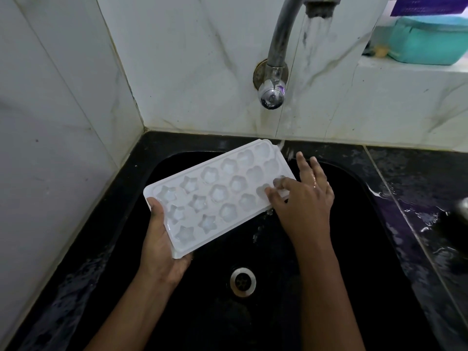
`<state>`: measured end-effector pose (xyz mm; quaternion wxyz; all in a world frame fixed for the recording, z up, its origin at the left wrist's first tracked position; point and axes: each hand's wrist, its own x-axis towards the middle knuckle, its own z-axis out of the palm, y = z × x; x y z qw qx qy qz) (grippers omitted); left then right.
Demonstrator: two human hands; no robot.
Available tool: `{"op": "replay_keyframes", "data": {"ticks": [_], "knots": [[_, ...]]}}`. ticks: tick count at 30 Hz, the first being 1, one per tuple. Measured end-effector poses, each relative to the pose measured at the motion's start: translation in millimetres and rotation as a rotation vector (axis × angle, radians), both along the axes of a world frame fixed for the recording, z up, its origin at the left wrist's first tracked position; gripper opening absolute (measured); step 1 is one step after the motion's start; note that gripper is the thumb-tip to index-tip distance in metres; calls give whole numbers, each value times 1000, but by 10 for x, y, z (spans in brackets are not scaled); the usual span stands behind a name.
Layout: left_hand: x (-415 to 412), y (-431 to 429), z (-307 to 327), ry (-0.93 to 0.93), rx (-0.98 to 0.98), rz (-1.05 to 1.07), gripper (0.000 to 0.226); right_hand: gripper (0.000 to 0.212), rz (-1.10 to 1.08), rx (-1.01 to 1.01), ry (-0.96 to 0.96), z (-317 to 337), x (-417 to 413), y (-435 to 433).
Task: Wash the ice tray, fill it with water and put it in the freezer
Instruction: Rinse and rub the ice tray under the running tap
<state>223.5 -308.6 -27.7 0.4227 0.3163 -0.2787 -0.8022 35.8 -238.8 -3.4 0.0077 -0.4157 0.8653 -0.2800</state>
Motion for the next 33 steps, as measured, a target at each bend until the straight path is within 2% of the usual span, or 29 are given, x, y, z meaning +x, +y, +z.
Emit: {"op": "replay_keyframes", "data": {"ticks": [5,11,16,19,21,24,29,33], "knots": [[-6,15,-3,-5,-9,-15,71,31,-85,74,7,5,-17,39],[18,0,-13,-7,-11,5,71,35,90,112,25,19,-17,20],[23,9,-12,-28,-12,8,71,36,20,105,6,34,-75,82],[4,24,-2,-41,3,-8,71,45,71,164,6,29,-50,55],[18,17,2,-32,10,2,71,42,100,102,11,23,-48,43],[24,28,2,-32,15,-6,72,33,29,-202,46,57,-60,45],[14,81,1,-32,13,-28,67,49,146,-115,66,-4,36,-46],[32,94,32,-25,17,-23,62,52,164,-64,61,-24,78,-71]]}}
